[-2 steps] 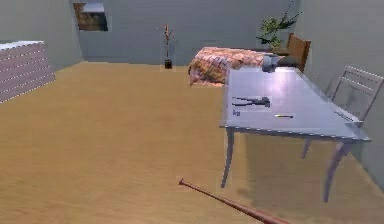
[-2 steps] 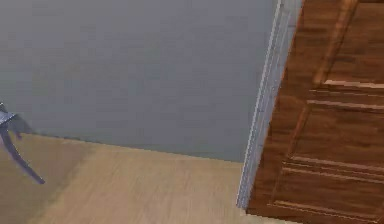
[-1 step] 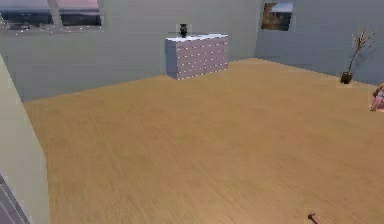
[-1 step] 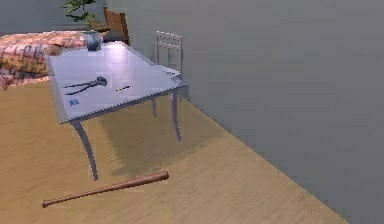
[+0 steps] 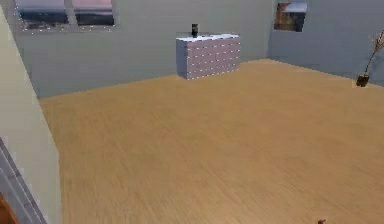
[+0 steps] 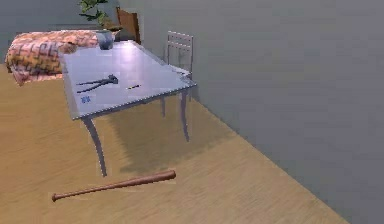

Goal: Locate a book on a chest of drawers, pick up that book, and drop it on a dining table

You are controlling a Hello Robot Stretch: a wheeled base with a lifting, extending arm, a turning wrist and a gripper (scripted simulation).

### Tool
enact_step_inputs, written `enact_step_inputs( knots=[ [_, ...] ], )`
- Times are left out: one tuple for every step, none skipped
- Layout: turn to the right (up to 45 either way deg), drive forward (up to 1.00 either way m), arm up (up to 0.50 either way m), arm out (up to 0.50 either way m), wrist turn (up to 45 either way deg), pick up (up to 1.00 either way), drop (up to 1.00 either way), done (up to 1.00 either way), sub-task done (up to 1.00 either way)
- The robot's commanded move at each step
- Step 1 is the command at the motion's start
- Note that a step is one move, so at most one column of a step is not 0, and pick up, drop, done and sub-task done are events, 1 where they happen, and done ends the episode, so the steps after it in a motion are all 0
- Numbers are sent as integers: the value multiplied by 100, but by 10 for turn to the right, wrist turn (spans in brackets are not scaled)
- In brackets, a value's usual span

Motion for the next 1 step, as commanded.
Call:
enact_step_inputs(
  knots=[
    [0, 65, 0, 0, 0, 0, 0, 0, 0]
  ],
)
